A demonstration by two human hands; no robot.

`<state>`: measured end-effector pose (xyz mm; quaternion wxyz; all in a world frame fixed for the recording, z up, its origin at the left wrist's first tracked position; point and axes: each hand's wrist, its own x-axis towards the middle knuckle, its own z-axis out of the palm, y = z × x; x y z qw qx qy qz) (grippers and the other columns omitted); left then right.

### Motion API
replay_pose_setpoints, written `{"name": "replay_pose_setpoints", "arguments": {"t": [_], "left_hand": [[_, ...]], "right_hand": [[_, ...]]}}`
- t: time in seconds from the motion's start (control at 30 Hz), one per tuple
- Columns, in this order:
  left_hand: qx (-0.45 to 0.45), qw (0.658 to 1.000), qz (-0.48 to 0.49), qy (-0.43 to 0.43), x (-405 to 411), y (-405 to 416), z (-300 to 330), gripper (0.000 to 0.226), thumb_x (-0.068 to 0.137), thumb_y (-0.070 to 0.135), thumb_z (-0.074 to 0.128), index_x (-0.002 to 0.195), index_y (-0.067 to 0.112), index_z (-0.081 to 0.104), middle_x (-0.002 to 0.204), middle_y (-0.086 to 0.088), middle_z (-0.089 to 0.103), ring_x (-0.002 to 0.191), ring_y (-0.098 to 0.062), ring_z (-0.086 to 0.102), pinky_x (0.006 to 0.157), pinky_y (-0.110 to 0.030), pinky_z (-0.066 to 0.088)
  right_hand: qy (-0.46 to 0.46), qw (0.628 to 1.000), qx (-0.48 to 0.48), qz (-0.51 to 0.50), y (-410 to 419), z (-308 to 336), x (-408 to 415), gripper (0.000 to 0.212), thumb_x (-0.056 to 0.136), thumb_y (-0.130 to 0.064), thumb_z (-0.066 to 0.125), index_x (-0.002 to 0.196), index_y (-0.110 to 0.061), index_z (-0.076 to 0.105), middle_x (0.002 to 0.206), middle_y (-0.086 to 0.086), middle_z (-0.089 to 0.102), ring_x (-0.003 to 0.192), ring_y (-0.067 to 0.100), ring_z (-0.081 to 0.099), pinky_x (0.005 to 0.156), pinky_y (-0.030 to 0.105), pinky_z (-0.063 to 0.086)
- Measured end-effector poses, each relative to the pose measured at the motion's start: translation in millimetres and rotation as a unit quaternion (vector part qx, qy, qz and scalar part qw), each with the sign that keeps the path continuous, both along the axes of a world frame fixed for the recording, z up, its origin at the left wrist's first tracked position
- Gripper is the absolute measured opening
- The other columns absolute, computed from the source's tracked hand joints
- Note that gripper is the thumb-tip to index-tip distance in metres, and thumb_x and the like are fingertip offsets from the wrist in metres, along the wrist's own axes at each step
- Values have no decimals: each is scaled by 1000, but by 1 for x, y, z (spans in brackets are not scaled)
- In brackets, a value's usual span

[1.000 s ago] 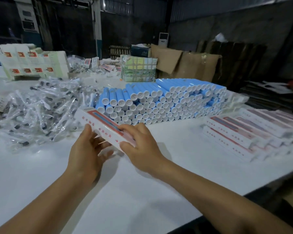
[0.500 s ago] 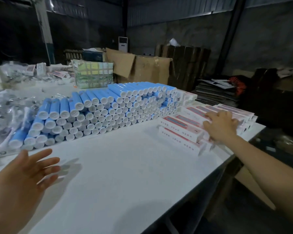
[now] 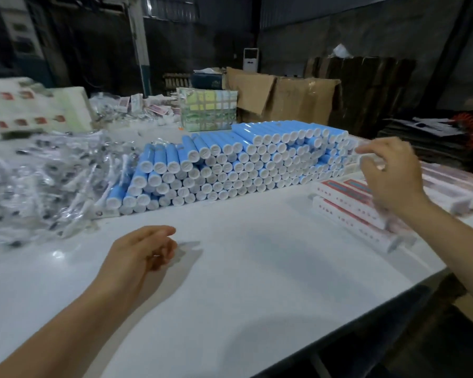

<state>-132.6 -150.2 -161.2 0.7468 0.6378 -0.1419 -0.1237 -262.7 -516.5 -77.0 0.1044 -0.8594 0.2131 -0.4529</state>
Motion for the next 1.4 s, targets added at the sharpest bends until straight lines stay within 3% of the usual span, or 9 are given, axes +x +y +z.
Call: {"name": "replay_pose_setpoints", "arguments": {"t": [0.13, 0.27, 0.47, 0.57, 0.8, 1.0, 1.13, 1.3, 1.4], "left_hand": [[-5, 999, 13, 28, -10, -1, 8, 16, 90, -6, 51, 80, -7, 63, 62, -17, 53, 52, -19, 53, 55, -26, 45], [-71, 993, -2, 90, -9, -3, 7, 26, 91, -9, 48, 66, -6, 56, 56, -12, 43, 44, -20, 49, 59, -35, 43], [-61, 994, -58, 67, -2, -2, 0, 45, 89, -7, 50, 49, 11, 58, 49, -8, 47, 48, -19, 43, 52, -28, 36], [-49, 994, -64, 77, 2, -3, -2, 35, 87, -5, 53, 55, 9, 57, 49, -5, 49, 49, -17, 44, 51, -28, 35], [-25, 998, -30, 44, -2, 13, 21, 24, 90, 0, 53, 68, 7, 58, 57, -5, 52, 47, -13, 47, 49, -24, 38], [136, 983, 85, -83, 39, 86, 65, 14, 92, 11, 56, 80, 9, 62, 71, -5, 60, 58, -15, 53, 51, -19, 43], [385, 872, 231, -194, 70, 176, 82, 11, 93, 19, 55, 87, 16, 63, 82, 2, 63, 68, -11, 57, 56, -26, 43], [649, 639, 382, -156, 108, 282, 85, 48, 87, 36, 60, 129, 18, 48, 130, -9, 47, 118, -29, 43, 91, -43, 43], [672, 630, 380, -82, 121, 310, 75, 81, 76, 55, 67, 138, 15, 33, 136, -14, 39, 128, -34, 34, 100, -49, 37]], "right_hand": [[-50, 971, 36, 229, 108, -4, 55, 20, 85, -10, 55, 90, -5, 73, 86, 1, 65, 86, 16, 57, 80, 22, 40], [67, 933, 72, 346, 191, -45, 100, 16, 87, -2, 59, 90, -6, 74, 83, 2, 67, 78, 16, 59, 74, 21, 43], [238, 893, 33, 381, 222, -90, 120, 23, 81, -7, 61, 66, -25, 60, 74, -6, 57, 75, 15, 52, 63, 26, 38], [260, 885, -6, 386, 220, -94, 121, 40, 73, -4, 65, 59, -34, 44, 71, -8, 49, 71, 4, 45, 57, 16, 32], [244, 893, -46, 376, 217, -100, 127, 27, 82, -5, 63, 65, -26, 55, 68, -10, 48, 70, 4, 46, 55, 19, 26], [220, 902, -29, 371, 216, -106, 126, 27, 83, 0, 65, 82, -27, 69, 82, -19, 57, 83, 6, 55, 67, 24, 40], [223, 903, -19, 367, 216, -109, 127, 40, 82, 0, 65, 80, -40, 61, 85, -22, 57, 86, 9, 56, 70, 25, 40], [215, 906, -16, 364, 220, -109, 131, 50, 78, 4, 68, 77, -44, 58, 82, -18, 58, 81, 13, 57, 72, 32, 44], [209, 907, -11, 366, 220, -110, 132, 51, 76, 7, 69, 76, -44, 59, 81, -16, 59, 80, 11, 55, 69, 26, 39]]}}
